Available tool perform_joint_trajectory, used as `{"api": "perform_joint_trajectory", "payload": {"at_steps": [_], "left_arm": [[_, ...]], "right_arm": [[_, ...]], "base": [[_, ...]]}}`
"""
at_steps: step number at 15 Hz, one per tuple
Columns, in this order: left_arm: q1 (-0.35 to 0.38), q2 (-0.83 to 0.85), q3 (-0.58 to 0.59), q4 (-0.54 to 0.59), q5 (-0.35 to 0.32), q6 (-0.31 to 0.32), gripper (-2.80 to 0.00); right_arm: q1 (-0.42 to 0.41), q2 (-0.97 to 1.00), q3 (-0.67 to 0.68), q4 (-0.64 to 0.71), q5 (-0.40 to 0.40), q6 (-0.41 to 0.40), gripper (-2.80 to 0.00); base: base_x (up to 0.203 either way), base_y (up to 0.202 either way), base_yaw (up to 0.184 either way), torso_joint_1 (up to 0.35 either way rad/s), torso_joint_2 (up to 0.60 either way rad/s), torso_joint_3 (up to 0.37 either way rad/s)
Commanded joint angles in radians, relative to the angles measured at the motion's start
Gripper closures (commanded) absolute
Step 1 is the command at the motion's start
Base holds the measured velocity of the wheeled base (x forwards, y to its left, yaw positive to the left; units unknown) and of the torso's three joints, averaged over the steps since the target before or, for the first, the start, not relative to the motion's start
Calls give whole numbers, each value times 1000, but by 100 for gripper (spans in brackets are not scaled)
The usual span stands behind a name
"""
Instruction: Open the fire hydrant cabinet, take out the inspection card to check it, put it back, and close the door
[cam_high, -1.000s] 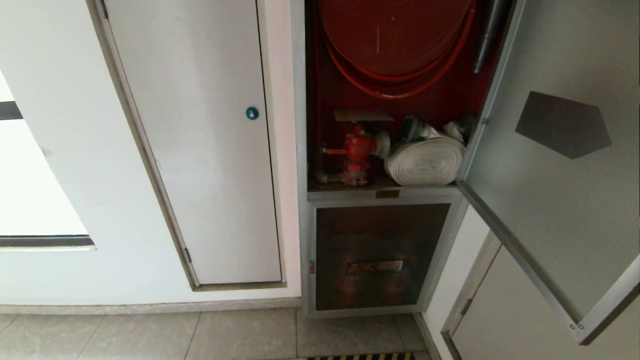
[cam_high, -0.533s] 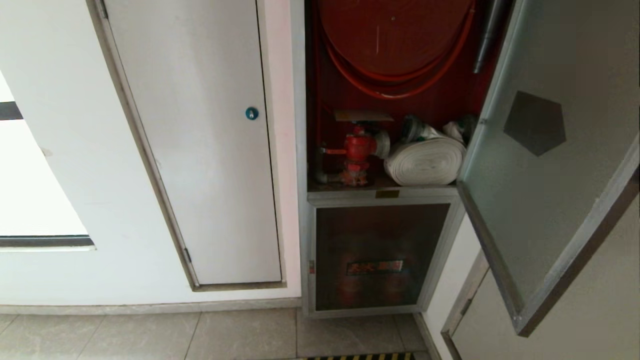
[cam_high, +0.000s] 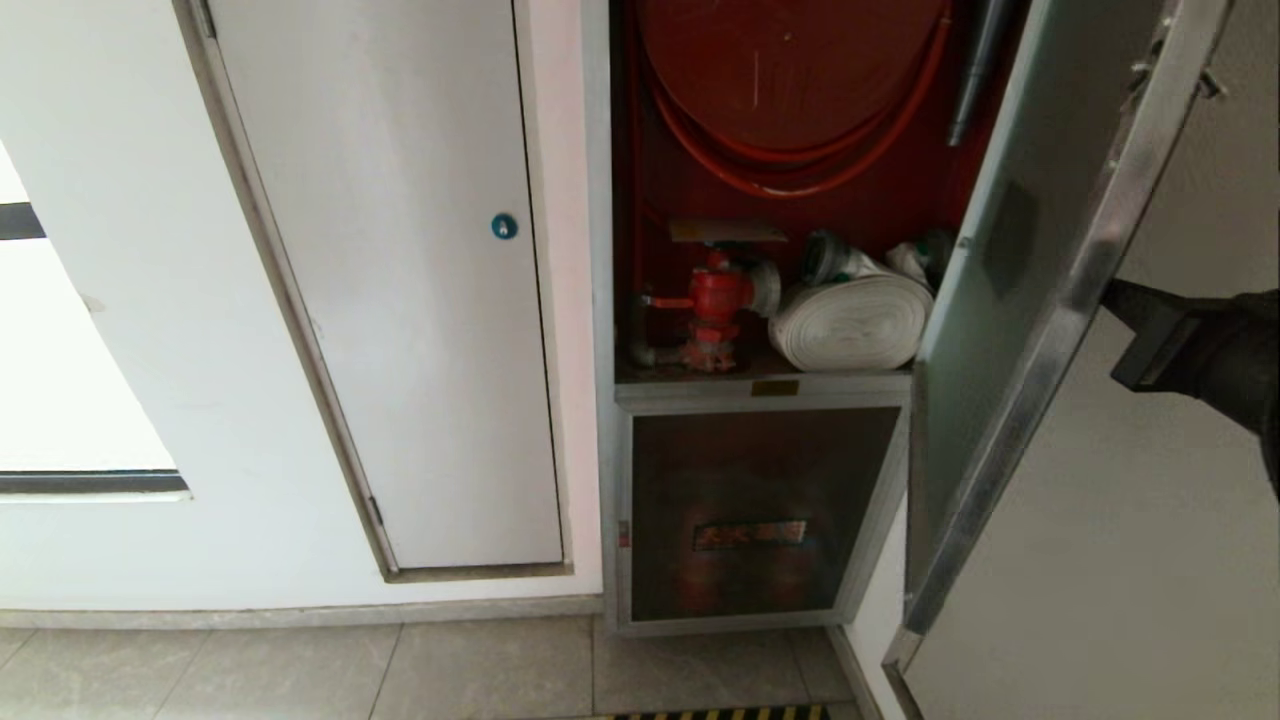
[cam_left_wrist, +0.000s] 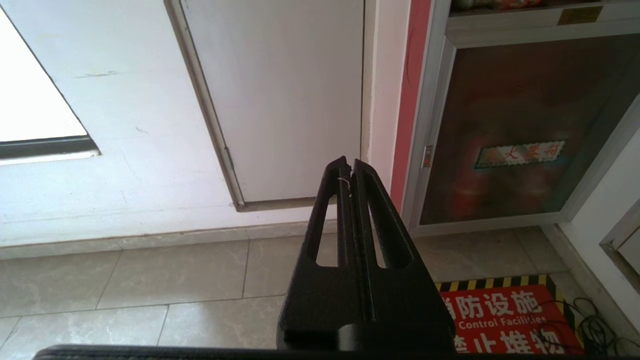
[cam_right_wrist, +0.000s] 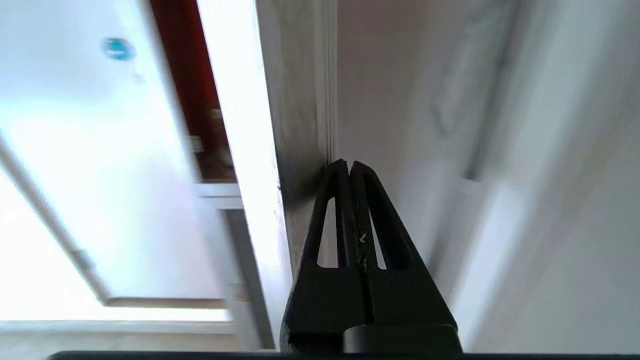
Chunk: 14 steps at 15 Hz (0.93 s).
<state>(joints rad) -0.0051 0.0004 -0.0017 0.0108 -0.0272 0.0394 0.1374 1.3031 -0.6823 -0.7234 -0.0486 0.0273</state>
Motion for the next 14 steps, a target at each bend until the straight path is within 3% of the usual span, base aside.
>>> {"api": "perform_joint_trajectory", "payload": {"at_steps": [1,7,11,14], "left_arm": [[0,1,0,0,0,-1,0],[-1,1,0,0,0,1,0],[0,1,0,0,0,-1,0],[-1,0,0,0,1,-1,0]], "right_arm": [[66,89,-56,-5,-10,5,0],[137,371,-348,-5,-25,8,0],[183,633,-693,18,-53,9,0],[243,813,-945,112,-92,20,0]], "base": [[0,0,0,0,0,0],[0,0,0,0,0,0],[0,0,0,0,0,0],[0,0,0,0,0,0]]}}
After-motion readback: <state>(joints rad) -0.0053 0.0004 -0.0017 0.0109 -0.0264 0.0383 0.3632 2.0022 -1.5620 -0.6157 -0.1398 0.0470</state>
